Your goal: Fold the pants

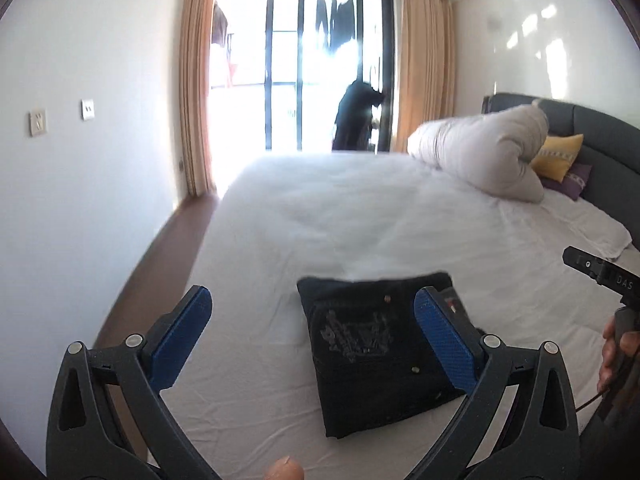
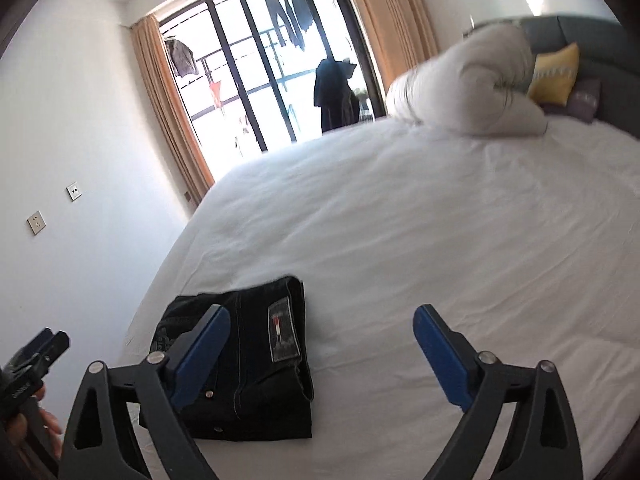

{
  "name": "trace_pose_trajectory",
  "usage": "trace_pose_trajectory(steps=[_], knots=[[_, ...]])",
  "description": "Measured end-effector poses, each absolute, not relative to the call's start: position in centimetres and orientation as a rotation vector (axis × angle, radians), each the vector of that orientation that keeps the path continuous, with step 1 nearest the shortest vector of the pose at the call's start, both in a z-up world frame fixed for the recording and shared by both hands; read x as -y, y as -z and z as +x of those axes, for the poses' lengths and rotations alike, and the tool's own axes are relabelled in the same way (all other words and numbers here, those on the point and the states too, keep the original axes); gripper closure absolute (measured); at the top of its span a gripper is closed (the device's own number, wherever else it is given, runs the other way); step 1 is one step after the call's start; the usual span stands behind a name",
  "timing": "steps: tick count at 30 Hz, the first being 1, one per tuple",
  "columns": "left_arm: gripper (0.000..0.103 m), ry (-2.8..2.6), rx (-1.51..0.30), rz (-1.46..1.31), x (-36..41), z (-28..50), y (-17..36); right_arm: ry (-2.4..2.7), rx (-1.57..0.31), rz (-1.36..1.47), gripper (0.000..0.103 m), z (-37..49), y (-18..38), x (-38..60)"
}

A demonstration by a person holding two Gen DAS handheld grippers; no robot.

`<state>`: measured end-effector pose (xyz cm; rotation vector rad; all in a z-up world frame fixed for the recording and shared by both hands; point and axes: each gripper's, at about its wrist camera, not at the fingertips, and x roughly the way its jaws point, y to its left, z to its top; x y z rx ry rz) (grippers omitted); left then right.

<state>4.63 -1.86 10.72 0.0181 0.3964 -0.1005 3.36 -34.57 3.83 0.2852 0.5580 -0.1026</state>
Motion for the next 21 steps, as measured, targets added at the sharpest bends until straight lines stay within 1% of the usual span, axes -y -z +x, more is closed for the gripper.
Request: trace_pose_trajectory(steps=[4,9,15,18,21], knots=[[0.000,-0.050,-0.167,0.097,2.4,-1.8,-16.1,0.106,-0.360,0.189,0.000,0.3,-9.9,32.6],[0.000,0.028,-0.092,0.089,1.8,-6.4,-21.6,0.133,-0.177,0.134,0.000,-3.5,-16.8,31.0],[0.000,0.060,-0.142,0.062,1.3,-8.3,-24.7,0.141,-0.037,0.067,0.000,-7.7,-22.2,29.4],[0.000,0.071,-0.152,0.055,1.3,-9.5,-25.4,0.145,-0.010,0.084,0.000,-8.8,-23.6,29.5],[0.000,0.082,-0.207,0.037,1.7,-8.9,-24.8,0.156,-0.040,0.112,0.000,-8.8,-23.6,29.8]])
